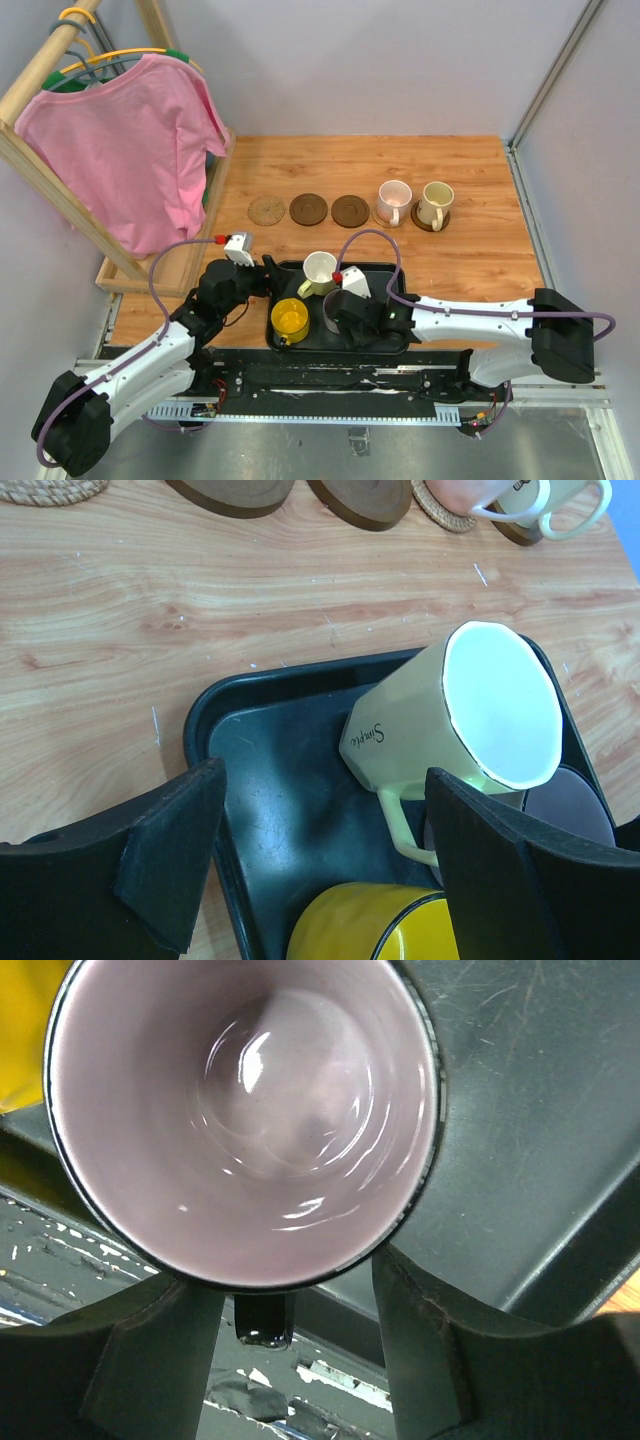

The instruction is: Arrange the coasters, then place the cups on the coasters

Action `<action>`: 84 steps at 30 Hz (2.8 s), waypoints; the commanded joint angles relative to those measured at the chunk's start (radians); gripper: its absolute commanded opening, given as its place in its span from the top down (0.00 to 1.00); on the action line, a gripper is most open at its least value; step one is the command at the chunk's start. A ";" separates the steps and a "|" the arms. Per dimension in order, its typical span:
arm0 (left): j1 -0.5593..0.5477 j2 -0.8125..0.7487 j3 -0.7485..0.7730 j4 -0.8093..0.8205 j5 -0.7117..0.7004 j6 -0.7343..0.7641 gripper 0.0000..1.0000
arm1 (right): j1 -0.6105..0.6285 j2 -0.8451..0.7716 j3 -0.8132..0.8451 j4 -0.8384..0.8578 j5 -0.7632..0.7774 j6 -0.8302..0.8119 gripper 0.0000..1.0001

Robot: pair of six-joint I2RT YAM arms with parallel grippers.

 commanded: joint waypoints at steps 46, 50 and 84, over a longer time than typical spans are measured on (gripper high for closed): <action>-0.011 -0.028 0.025 -0.015 -0.069 0.012 0.16 | -0.027 -0.070 0.323 -0.342 0.471 -0.038 0.99; -0.011 -0.016 0.042 -0.011 -0.105 0.028 0.16 | -0.143 -0.063 0.376 -0.243 0.419 -0.169 0.99; -0.009 0.197 0.147 -0.002 -0.192 0.113 0.15 | -0.667 0.648 0.939 -0.103 -0.060 -0.312 0.99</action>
